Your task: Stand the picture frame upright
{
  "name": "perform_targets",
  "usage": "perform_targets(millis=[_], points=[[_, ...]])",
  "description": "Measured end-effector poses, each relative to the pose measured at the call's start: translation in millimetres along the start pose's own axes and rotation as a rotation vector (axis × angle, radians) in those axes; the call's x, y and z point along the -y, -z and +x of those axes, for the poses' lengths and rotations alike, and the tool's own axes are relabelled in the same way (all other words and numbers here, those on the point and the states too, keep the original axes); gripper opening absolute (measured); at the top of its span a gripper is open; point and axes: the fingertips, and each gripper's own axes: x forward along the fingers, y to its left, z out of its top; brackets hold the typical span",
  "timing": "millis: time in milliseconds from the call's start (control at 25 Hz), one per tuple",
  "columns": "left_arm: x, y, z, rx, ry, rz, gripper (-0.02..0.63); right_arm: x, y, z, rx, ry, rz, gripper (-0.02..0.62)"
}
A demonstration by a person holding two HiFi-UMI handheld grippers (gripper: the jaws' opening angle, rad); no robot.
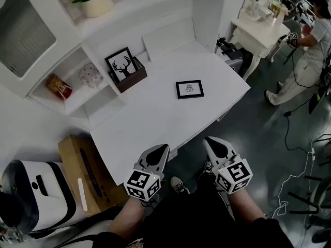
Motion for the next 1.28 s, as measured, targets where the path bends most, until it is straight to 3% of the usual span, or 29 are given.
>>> perform_targets(millis=[1280], points=[[-19,-13,-22,0.026,-0.021,0.011,0.005,-19,-4,21,-0.019,-0.021,-0.013,0.003]])
